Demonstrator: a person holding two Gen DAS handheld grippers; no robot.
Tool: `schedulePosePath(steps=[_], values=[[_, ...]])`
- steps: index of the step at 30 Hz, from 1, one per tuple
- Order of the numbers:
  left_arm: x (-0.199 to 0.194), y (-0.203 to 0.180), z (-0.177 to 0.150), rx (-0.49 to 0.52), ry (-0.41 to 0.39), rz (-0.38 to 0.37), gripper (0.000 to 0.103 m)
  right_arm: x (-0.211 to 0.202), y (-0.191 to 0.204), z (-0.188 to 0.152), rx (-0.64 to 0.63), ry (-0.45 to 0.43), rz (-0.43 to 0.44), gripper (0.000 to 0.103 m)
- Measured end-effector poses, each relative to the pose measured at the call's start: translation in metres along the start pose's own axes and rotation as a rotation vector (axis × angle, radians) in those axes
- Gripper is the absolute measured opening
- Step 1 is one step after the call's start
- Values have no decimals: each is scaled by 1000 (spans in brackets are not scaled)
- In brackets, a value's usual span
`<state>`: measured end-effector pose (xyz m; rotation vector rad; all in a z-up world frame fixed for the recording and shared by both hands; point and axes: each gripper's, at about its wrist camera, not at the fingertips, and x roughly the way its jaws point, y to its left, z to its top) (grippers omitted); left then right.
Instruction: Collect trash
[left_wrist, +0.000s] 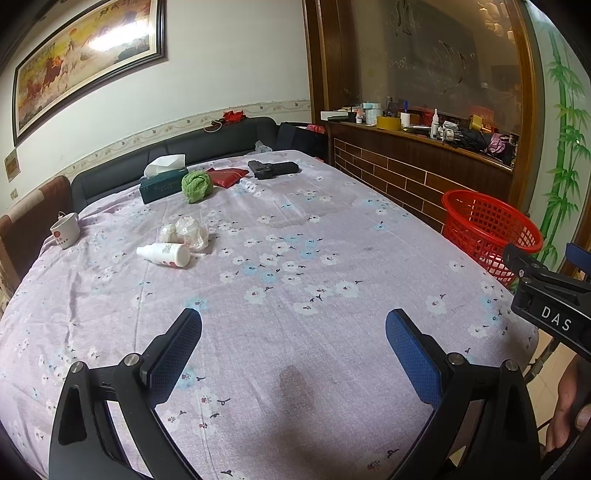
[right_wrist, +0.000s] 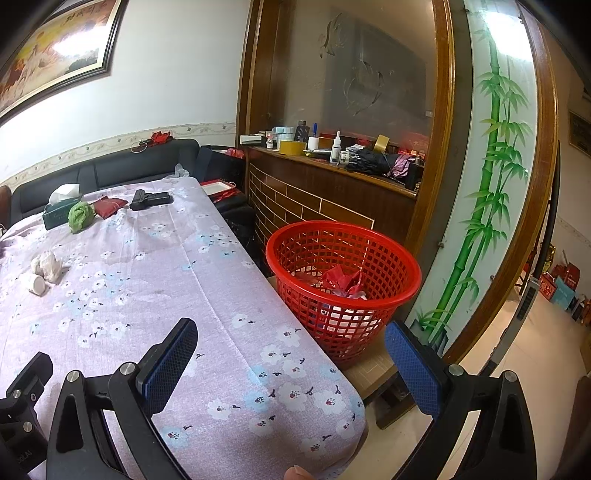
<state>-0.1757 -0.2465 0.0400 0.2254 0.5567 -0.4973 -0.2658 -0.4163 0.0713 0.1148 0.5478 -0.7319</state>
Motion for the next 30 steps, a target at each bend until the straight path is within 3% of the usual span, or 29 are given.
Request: schedulePosePath(steps=[13, 21, 30], values=[[-2, 5, 1, -8, -7, 0, 99, 0, 3, 0, -5, -5, 3, 103], [-10, 33, 2, -57, -14, 33, 99, -5, 17, 6, -28, -30, 18, 103], [-23, 104, -2, -172, -37, 175, 99, -17, 71, 22, -105, -86, 100, 103]])
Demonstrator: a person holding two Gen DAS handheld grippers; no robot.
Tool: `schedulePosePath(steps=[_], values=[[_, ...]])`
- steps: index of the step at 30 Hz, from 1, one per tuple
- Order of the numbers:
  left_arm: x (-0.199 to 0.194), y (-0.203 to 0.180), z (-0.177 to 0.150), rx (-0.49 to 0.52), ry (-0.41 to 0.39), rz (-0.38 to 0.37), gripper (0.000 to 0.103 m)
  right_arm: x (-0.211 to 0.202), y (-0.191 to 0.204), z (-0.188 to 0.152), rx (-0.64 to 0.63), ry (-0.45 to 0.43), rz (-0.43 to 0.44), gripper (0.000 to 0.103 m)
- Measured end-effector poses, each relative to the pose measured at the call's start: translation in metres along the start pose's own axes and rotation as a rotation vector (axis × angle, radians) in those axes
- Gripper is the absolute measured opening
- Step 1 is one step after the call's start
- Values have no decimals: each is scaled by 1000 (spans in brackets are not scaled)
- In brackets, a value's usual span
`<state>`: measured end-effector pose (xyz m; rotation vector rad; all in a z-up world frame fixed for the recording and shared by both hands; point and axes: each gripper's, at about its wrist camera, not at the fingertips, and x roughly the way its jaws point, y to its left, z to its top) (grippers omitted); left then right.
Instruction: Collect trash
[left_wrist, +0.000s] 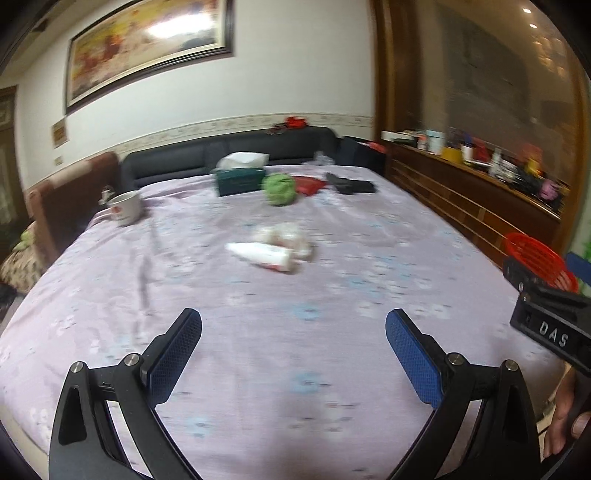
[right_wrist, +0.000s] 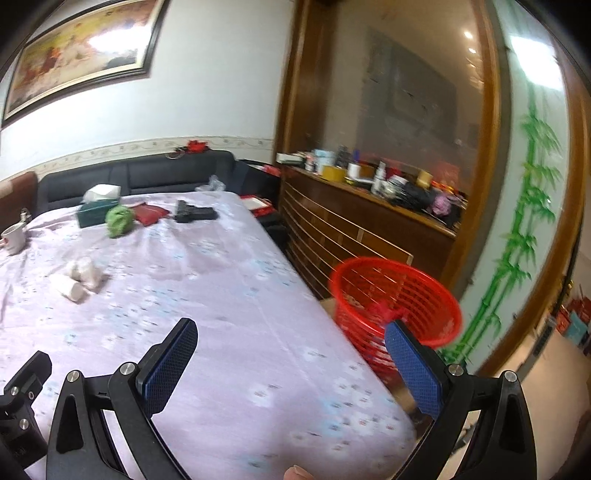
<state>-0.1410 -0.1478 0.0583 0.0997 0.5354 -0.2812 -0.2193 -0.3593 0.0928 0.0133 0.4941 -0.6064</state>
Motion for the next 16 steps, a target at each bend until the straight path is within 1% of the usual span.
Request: schedulePosePath(steps=[2, 4, 7, 9, 11, 12, 14, 16], values=[[5, 22, -1, -28, 9, 58, 99, 2, 19, 4, -28, 8, 37, 103], [10, 42, -1, -55, 27, 96, 99, 7, 38, 5, -50, 29, 78, 103], [21, 75, -3, -95, 65, 175, 99, 17, 74, 4, -104, 65, 134, 103], [32, 95, -4, -122, 106, 221, 99, 22, 94, 2, -129, 88, 170, 103], [40, 107, -6, -130, 151, 241, 99, 26, 116, 0, -167, 102, 190, 103], [48, 112, -7, -131, 191, 238, 99, 32, 129, 0, -190, 131, 212, 103], [59, 122, -10, -143, 241, 214, 99, 45, 143, -1, -193, 201, 268, 103], [70, 126, -12, -157, 298, 191, 99, 57, 153, -3, -193, 253, 287, 103]])
